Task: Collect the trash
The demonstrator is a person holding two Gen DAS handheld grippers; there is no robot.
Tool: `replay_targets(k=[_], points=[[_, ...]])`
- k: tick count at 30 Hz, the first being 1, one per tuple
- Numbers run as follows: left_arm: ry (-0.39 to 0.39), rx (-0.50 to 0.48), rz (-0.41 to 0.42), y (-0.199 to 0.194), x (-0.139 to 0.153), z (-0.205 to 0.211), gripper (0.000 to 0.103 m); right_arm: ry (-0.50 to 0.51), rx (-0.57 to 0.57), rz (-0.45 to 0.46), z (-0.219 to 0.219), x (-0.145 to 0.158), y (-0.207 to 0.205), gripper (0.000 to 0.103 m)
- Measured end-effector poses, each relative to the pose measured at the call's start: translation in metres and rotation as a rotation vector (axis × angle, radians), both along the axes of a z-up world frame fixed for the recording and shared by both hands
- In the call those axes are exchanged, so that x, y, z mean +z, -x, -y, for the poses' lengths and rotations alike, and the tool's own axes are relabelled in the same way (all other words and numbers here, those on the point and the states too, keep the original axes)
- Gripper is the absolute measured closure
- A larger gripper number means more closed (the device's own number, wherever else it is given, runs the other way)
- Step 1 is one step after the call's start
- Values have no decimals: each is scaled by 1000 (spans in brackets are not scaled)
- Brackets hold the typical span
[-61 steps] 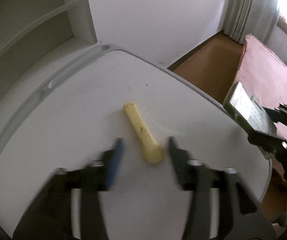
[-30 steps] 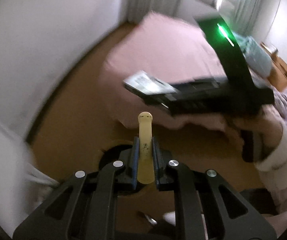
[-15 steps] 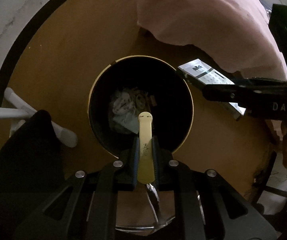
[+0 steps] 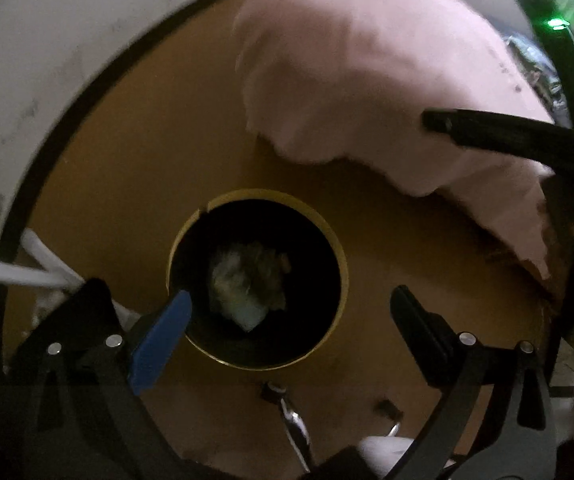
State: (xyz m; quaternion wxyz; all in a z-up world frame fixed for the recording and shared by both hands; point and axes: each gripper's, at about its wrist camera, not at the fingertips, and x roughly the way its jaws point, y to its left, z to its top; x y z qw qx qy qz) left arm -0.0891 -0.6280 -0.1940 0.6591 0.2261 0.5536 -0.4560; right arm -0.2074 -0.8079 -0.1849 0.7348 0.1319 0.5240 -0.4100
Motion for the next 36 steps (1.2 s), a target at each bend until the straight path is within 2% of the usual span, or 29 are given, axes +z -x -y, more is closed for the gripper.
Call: replay_targets(k=[1, 2, 3, 4, 5, 7, 9, 10, 11, 13, 17, 19, 23, 26, 30, 36], points=[[12, -9, 14, 5, 20, 2, 6, 133, -31, -22, 1, 22, 4, 9], [78, -29, 46, 14, 55, -3, 6, 302, -81, -25, -3, 58, 9, 7], [136, -33, 79, 19, 78, -9, 6, 386, -105, -3, -9, 82, 11, 7], [197, -34, 119, 25, 102, -18, 6, 449, -111, 62, -20, 112, 12, 7], [277, -33, 161, 29, 135, -32, 6, 465, -99, 125, -29, 130, 12, 7], [365, 4, 218, 30, 177, -58, 6, 447, -34, 318, -58, 174, 4, 7], [433, 66, 299, 24, 213, -88, 6, 380, 34, 419, -85, 200, -15, 7], [450, 99, 342, 20, 226, -102, 6, 344, 82, 463, -103, 211, -31, 7], [464, 171, 426, 11, 244, -127, 6, 317, 132, 503, -120, 220, -45, 7], [443, 296, 538, -6, 264, -164, 6, 280, 222, 561, -154, 234, -70, 7], [353, 528, 653, -44, 277, -241, 6, 196, 460, 641, -249, 251, -143, 7], [294, 664, 690, -64, 276, -290, 6, 115, 563, 660, -291, 249, -178, 7], [186, 832, 744, -85, 267, -362, 6, 12, 717, 668, -376, 239, -225, 7], [133, 934, 753, -94, 259, -412, 6, -34, 815, 643, -435, 227, -245, 7], [87, 1020, 758, -111, 239, -456, 6, -60, 879, 614, -496, 212, -267, 7], [70, 1119, 734, -123, 216, -498, 6, -41, 909, 566, -535, 199, -277, 7]])
